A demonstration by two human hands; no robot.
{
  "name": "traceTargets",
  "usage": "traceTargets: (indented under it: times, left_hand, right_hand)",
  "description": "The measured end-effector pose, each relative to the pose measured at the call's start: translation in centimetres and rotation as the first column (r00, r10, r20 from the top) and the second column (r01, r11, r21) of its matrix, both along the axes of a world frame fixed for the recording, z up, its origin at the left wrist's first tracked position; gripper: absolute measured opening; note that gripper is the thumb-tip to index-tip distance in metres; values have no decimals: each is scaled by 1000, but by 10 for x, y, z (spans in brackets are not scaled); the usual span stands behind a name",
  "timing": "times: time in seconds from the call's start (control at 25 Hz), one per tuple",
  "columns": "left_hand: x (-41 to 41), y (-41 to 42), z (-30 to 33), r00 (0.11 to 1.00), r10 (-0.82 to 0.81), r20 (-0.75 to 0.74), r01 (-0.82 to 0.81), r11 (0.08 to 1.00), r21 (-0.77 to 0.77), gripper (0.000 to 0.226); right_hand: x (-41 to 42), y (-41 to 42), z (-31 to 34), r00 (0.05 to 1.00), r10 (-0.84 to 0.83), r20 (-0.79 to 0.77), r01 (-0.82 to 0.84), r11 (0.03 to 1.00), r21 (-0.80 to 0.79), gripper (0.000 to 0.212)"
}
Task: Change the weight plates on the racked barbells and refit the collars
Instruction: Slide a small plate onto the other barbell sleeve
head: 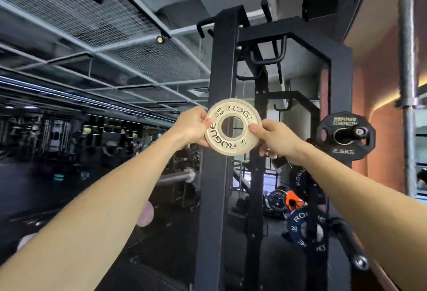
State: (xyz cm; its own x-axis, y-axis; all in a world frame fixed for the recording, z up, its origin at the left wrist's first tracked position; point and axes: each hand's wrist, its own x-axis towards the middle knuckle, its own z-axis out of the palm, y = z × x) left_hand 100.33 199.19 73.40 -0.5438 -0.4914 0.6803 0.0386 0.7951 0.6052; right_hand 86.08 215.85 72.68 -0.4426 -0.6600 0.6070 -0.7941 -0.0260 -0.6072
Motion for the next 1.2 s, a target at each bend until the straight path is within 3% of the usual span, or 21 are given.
traceTargets:
  times: [0.28,0.48,0.84,1.0,1.2]
  left_hand:
    - [119,-148,-4,986,159,55,-158,987,-20,10]
    - [159,-225,-8,978,200,64,-198,980,-33,14]
    - [118,-343,-14,974,209,83,-204,977,-61,16]
    - [84,-386,-11,982,166,90,-161,985,-65,13]
    - [62,-415,-9,994,67,89,-62,996,-62,13]
  right_hand:
    - [96,-165,-12,992,128,13,-128,992,10,34]
    - [120,-257,-18,985,167,35,-168,985,39,39]
    - [80,-378,-25,988,149,32,-151,988,40,37]
    - [56,-408,-23,993,111,33,-112,993,34,23]
    - [51,-420,-20,1000,7,18,-8,999,49,28]
